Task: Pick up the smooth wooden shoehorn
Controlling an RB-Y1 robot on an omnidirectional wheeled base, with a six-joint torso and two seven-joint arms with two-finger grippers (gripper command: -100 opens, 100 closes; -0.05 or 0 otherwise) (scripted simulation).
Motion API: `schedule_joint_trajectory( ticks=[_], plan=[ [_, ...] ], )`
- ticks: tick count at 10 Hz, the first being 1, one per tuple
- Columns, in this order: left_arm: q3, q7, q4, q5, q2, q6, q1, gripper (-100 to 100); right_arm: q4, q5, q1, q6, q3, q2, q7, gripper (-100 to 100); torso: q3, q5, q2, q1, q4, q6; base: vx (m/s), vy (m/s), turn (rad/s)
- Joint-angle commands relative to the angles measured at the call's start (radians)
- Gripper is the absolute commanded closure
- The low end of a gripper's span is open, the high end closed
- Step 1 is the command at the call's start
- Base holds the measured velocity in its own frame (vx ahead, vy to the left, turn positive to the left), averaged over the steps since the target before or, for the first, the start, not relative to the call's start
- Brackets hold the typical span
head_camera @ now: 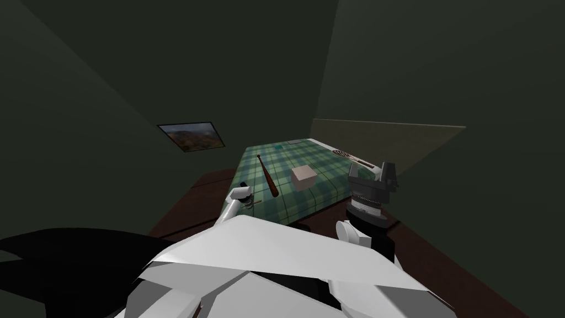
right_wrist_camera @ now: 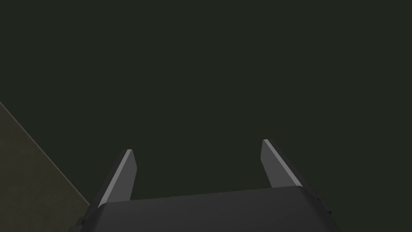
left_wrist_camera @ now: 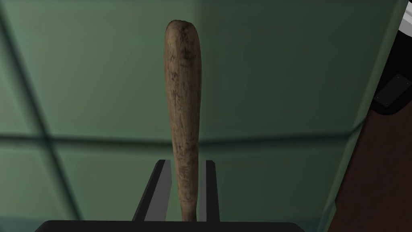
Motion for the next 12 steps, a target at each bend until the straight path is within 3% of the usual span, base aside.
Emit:
schedule_joint_trajectory(
  ticks=[1, 2, 4, 5, 6, 9, 10, 11, 12],
  plan=[
    [-0.012, -0.005, -0.047, -0.001, -0.007, 0.007, 0.014, 100, 0.000, 0.000, 0.000, 0.000, 0.000, 0.000, 0.000, 0, 0.000, 0.000, 0.000, 0.000, 0.000, 0.000, 0.076, 0.007, 0.121],
    [-0.040, -0.006, -0.085, -0.010, -0.029, 0.031, 0.051, 100, 0.000, 0.000, 0.000, 0.000, 0.000, 0.000, 0.000, 0, 0.001, -0.001, 0.001, 0.000, 0.001, 0.001, 0.086, 0.024, 0.196],
    [-0.040, -0.006, -0.118, -0.010, -0.029, 0.031, 0.051, 100, 0.000, 0.000, 0.000, 0.000, 0.000, 0.000, 0.000, 0, 0.001, 0.000, 0.000, 0.000, 0.001, 0.001, 0.059, 0.005, 0.062],
    [-0.067, -0.008, -0.165, -0.019, -0.051, 0.054, 0.088, 100, 0.000, 0.000, 0.000, 0.000, 0.000, 0.000, 0.000, 0, 0.002, -0.001, 0.002, 0.000, 0.002, 0.002, 0.072, 0.024, 0.270],
    [-0.067, -0.008, -0.189, -0.019, -0.051, 0.054, 0.088, 100, 0.000, 0.000, 0.000, 0.000, 0.000, 0.000, 0.000, 0, 0.001, -0.001, 0.002, 0.001, 0.001, 0.000, 0.068, 0.013, 0.115],
    [-0.123, -0.011, -0.291, -0.038, -0.096, 0.101, 0.161, 100, 0.000, 0.000, 0.000, 0.000, 0.000, 0.000, 0.000, 0, 0.001, -0.001, 0.001, -0.001, 0.001, 0.002, 0.096, 0.008, 0.164],
    [-0.123, -0.011, -0.328, -0.038, -0.096, 0.101, 0.161, 100, 0.000, 0.000, 0.000, 0.000, 0.000, 0.000, 0.000, 0, 0.000, 0.000, 0.000, 0.000, 0.000, 0.000, 0.084, 0.000, 0.123],
    [-0.119, -0.011, -0.306, -0.037, -0.093, 0.099, 0.158, 100, 0.000, 0.000, 0.000, 0.000, 0.000, 0.000, 0.000, 0, 0.001, -0.001, 0.000, 0.000, 0.001, 0.002, 0.028, -0.003, 0.004],
    [-0.120, -0.011, -0.310, -0.037, -0.094, 0.100, 0.157, 0, 0.000, 0.000, 0.000, 0.000, 0.000, 0.000, 0.000, 0, 0.002, -0.001, 0.003, 0.000, 0.001, 0.001, 0.008, -0.001, -0.002]
  ],
)
